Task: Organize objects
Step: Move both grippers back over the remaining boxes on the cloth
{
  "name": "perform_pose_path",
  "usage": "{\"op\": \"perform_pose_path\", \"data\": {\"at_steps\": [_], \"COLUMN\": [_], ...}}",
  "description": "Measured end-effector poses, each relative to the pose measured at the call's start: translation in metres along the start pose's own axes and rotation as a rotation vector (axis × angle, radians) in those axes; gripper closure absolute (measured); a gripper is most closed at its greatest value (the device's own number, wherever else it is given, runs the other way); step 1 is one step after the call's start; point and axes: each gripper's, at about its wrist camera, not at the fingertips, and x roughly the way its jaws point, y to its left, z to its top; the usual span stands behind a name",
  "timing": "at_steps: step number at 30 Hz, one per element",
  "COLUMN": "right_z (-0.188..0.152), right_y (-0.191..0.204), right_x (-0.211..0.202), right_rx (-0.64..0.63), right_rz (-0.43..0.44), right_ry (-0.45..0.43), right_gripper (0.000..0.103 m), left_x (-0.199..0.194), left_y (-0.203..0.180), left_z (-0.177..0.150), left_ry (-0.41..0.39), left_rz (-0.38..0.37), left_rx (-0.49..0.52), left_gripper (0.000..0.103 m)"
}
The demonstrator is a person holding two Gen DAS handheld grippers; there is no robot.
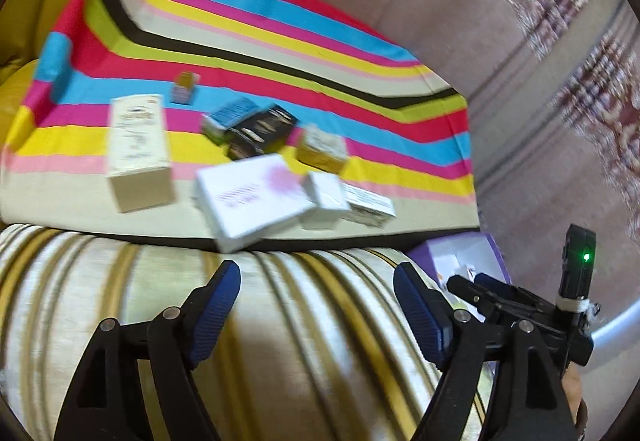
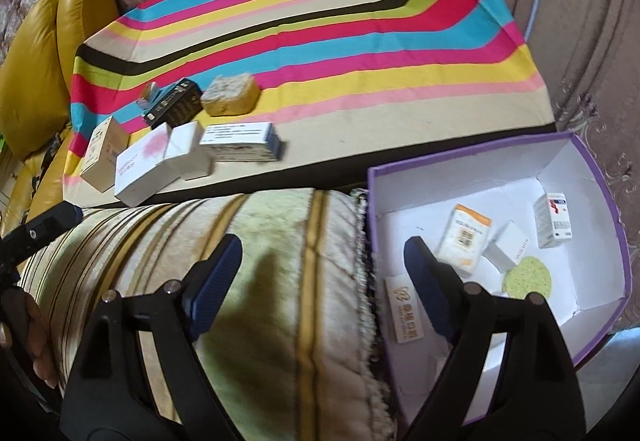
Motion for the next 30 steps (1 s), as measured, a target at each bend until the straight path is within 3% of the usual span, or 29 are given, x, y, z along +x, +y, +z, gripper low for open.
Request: {"op": "perform_pose_path", "data": {"at_steps": [16,24,30], "right_z": [0.034,0.053,0.061], "right_y": [0.047,0.068,0.081], "right_x": [0.047,0.080,0.091], "right_rx": [-0.102,-0.141,-0.145], "right_rz": [-0.082,-0.095,-0.088], "right_ry": [0.054,0.097,0.098], "right_gripper": [0.017,0.017,0.017], "left_x": [-0.014,-0.008,-0.001], "left_y": [0.060,0.079,0.091], "left_z": [0.014,0.028,0.035], "left_ry": [-0.030,0.001,0.015], "left_rz": [0.110,0.189,0.196], "left_rx": [-0.120,-0.128,-0.145], "left_gripper": [0.022,0.021,0.021]}}
